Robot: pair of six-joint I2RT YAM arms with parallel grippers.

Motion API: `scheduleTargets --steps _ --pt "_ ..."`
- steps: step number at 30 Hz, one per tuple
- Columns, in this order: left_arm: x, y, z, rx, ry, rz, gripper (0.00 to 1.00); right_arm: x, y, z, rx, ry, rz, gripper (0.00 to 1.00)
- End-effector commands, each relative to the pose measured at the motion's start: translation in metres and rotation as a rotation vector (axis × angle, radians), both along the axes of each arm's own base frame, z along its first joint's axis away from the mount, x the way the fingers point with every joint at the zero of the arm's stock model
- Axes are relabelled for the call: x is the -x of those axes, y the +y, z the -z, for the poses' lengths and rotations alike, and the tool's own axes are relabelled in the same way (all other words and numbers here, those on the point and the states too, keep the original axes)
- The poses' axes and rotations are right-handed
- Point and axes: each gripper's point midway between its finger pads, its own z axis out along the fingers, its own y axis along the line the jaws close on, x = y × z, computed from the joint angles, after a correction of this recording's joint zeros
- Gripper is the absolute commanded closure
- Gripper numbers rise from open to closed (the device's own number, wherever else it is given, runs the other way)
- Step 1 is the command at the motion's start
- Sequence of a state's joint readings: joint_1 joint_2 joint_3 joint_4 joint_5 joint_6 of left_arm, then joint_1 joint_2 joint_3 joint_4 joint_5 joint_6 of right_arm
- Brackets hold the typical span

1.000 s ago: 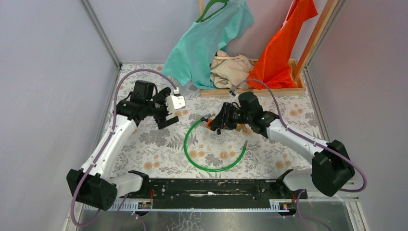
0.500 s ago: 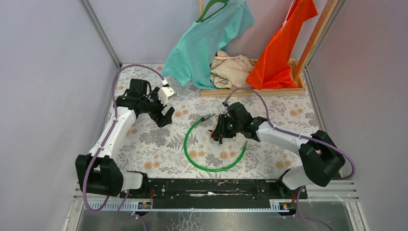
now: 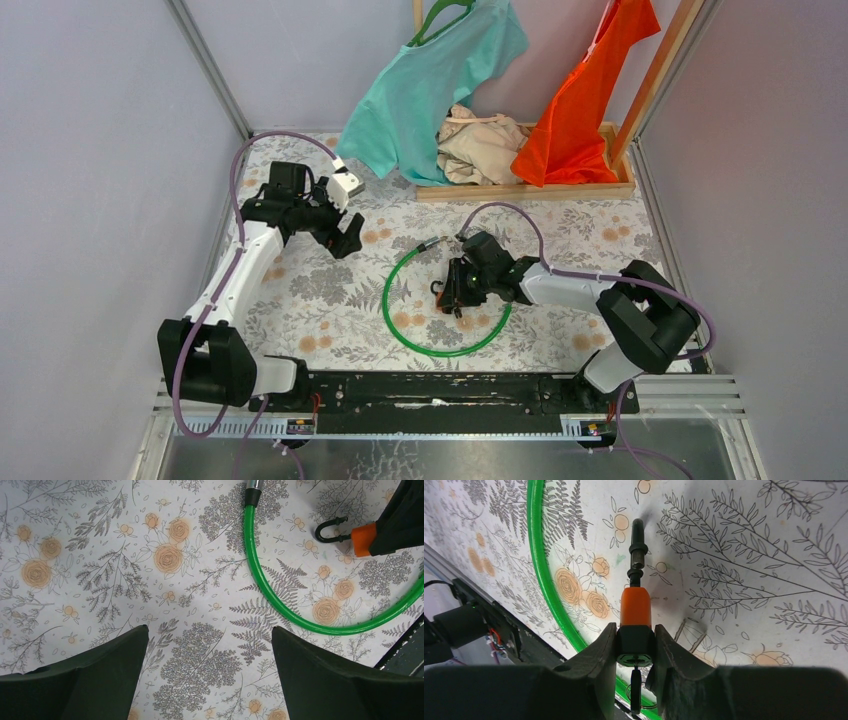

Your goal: Unlock with the key

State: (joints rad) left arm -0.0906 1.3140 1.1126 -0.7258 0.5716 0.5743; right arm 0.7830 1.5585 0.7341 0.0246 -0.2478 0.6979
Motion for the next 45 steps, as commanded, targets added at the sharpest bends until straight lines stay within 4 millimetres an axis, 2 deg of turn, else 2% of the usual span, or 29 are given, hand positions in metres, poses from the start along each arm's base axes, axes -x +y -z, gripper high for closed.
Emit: scheduleTargets --steps 1,3,5,6,9,12,16,18,19,21,22,24,27,31,35,38,40,43,45 --pt "-0.011 -0.001 -0.004 0.042 -0.010 -0.048 0.00 -0.003 0.015 -0.015 -0.096 0.010 0.036 0.74" --pt "-0.013 0.000 -0.003 0.046 -0.013 -0.064 0.00 -0.005 0.013 -0.017 -0.093 0.006 0.053 0.46" --pt "-0.015 0.002 -0.003 0.050 -0.016 -0.076 0.00 -0.011 0.005 -0.022 -0.073 -0.018 0.080 0.14" --pt "-0.015 0.003 -0.004 0.053 -0.018 -0.082 0.00 -0.016 0.000 -0.025 -0.051 -0.039 0.093 0.02" --pt "-0.019 0.005 -0.007 0.073 -0.024 -0.102 0.00 -0.030 -0.021 -0.039 0.014 -0.112 0.130 0.01" --pt "-0.027 0.007 -0.009 0.107 -0.034 -0.148 0.00 -0.044 -0.043 -0.062 0.075 -0.224 0.153 0.01" --pt "-0.041 0.009 -0.002 0.198 -0.072 -0.232 0.00 -0.074 -0.092 -0.099 0.267 -0.440 0.258 0.01" --pt "-0.049 0.011 0.006 0.249 -0.109 -0.285 0.00 -0.091 -0.133 -0.115 0.415 -0.566 0.401 0.01" --pt "-0.053 0.012 0.011 0.272 -0.132 -0.313 0.00 -0.099 -0.162 -0.123 0.518 -0.637 0.510 0.01" --pt "-0.061 0.015 0.022 0.314 -0.161 -0.377 0.00 -0.106 -0.212 -0.138 0.681 -0.786 0.710 0.01" --pt "-0.065 0.018 0.028 0.321 -0.176 -0.404 0.00 -0.109 -0.229 -0.144 0.722 -0.848 0.770 0.01" --pt "-0.074 0.025 0.040 0.326 -0.207 -0.464 0.00 -0.114 -0.254 -0.147 0.761 -0.947 0.836 0.01" --pt "-0.081 0.032 0.061 0.326 -0.236 -0.513 0.00 -0.118 -0.295 -0.143 0.799 -1.045 0.959 0.01" --pt "-0.090 0.041 0.081 0.319 -0.248 -0.571 0.00 -0.120 -0.335 -0.117 0.860 -1.003 1.107 0.01" --pt "-0.095 0.053 0.092 0.277 -0.256 -0.627 0.00 -0.131 -0.349 -0.091 0.851 -0.996 1.129 0.01" --pt "-0.089 0.071 0.070 0.287 -0.449 -0.682 0.00 -0.138 -0.354 -0.072 0.842 -0.959 1.106 0.01" --pt "-0.078 0.070 0.067 0.334 -0.502 -0.643 0.00 -0.142 -0.357 -0.064 0.830 -0.948 1.100 0.01" --pt "-0.070 0.070 0.068 0.350 -0.549 -0.637 0.00 -0.155 -0.342 -0.057 0.763 -0.955 0.962 0.01" --pt "-0.067 0.072 0.073 0.337 -0.548 -0.648 0.00 -0.157 -0.333 -0.057 0.703 -0.985 0.893 0.01"
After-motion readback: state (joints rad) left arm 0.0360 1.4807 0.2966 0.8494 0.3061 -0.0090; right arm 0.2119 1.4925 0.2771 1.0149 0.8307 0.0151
